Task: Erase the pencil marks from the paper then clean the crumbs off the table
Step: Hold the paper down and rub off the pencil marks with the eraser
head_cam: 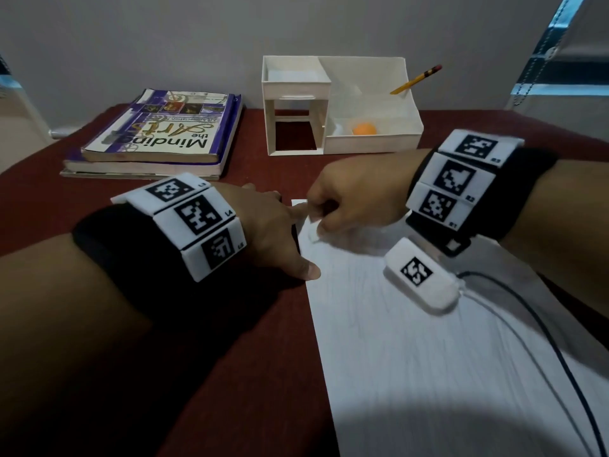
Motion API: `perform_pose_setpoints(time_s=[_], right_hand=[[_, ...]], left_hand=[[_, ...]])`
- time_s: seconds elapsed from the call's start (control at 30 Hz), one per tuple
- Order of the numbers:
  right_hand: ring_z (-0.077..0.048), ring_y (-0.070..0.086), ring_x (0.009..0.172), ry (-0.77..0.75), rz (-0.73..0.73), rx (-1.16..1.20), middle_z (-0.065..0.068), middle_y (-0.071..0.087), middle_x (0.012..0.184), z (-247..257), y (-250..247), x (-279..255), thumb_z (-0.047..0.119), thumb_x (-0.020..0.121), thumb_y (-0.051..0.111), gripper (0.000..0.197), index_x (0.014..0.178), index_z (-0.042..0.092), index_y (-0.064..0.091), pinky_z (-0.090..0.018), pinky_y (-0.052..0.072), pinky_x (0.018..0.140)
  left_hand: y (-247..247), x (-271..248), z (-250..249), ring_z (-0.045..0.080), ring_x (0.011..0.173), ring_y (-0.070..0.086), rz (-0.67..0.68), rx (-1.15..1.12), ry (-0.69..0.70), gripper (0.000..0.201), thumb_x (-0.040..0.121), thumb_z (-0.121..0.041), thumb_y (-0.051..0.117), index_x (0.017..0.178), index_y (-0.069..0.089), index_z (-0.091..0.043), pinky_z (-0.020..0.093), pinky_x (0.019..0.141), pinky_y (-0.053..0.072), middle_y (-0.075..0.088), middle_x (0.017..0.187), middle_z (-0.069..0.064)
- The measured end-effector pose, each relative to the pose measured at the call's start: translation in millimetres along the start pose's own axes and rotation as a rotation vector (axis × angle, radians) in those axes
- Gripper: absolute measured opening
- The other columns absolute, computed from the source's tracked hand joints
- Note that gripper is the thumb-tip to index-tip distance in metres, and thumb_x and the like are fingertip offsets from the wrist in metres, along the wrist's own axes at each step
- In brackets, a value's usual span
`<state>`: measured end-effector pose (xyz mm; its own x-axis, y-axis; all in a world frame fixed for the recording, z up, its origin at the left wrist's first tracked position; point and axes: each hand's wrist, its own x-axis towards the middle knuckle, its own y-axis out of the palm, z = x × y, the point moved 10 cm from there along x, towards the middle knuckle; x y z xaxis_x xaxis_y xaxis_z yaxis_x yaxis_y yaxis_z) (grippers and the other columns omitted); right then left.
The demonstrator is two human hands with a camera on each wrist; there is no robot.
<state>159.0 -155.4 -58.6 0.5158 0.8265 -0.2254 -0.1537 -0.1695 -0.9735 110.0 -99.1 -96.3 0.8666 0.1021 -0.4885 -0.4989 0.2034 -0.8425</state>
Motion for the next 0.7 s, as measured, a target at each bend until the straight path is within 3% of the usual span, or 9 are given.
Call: perform_pose_setpoints(time_s=[0.13, 0.27, 0.4, 0.53, 0.6, 0.7], right_hand=[[-0.004, 0.057, 0.077, 0.099, -0.106, -0.077, 0.011, 0.067, 0.089, -27, -15, 0, 0.034, 0.094, 0.062, 0.012, 0.094, 0.026, 0.071, -0.021, 0.047, 0.065], [0.001, 0.059, 0.071, 0.029, 0.078, 0.074, 0.015, 0.066, 0.078, -18, 7, -14, 0.038, 0.092, 0.067, 0.009, 0.086, 0.032, 0.069, -0.014, 0.041, 0.06], [-0.011, 0.058, 0.079, 0.152, -0.08, -0.108, 0.01, 0.064, 0.083, -44, -11, -18, 0.033, 0.095, 0.061, 0.014, 0.09, 0.023, 0.07, -0.019, 0.041, 0.059], [-0.008, 0.057, 0.073, 0.083, 0.024, -0.013, 0.01, 0.064, 0.08, -23, 1, -24, 0.04, 0.094, 0.062, 0.018, 0.089, 0.024, 0.069, -0.022, 0.044, 0.061], [-0.008, 0.059, 0.075, 0.076, 0.093, 0.03, 0.01, 0.066, 0.083, -17, 6, -27, 0.044, 0.094, 0.062, 0.019, 0.089, 0.027, 0.069, -0.024, 0.047, 0.064], [-0.014, 0.055, 0.076, 0.166, 0.025, -0.131, 0.008, 0.06, 0.083, -36, -2, -22, 0.035, 0.098, 0.055, 0.018, 0.088, 0.022, 0.062, -0.022, 0.036, 0.057]], left_hand=[[3, 0, 4, 0.041, 0.146, 0.014, 0.018, -0.005, -0.036, 0.106, 0.073, -0.086, 0.042, 0.154, -0.007, -0.039, 0.053, 0.114, 0.02, 0.008, 0.164, 0.007], [3, 3, 5, 0.04, 0.145, 0.017, 0.01, -0.011, -0.032, 0.107, 0.072, -0.088, 0.041, 0.154, -0.007, -0.04, 0.053, 0.112, 0.023, 0.011, 0.163, 0.006], [2, 2, 3, 0.039, 0.143, 0.02, 0.012, -0.011, -0.021, 0.107, 0.071, -0.089, 0.041, 0.155, -0.004, -0.038, 0.052, 0.113, 0.025, 0.014, 0.162, 0.006], [-7, -3, -3, 0.035, 0.134, 0.032, -0.047, 0.009, 0.037, 0.099, 0.07, -0.087, 0.044, 0.151, 0.019, -0.036, 0.05, 0.107, 0.035, 0.029, 0.153, 0.004], [-13, -6, -12, 0.035, 0.134, 0.033, -0.099, 0.029, 0.095, 0.091, 0.074, -0.082, 0.047, 0.147, 0.029, -0.031, 0.052, 0.104, 0.038, 0.028, 0.153, 0.003], [-13, -9, -21, 0.031, 0.138, 0.036, -0.09, -0.003, 0.136, 0.084, 0.082, -0.072, 0.051, 0.147, 0.032, -0.021, 0.047, 0.11, 0.034, 0.024, 0.159, 0.005]])
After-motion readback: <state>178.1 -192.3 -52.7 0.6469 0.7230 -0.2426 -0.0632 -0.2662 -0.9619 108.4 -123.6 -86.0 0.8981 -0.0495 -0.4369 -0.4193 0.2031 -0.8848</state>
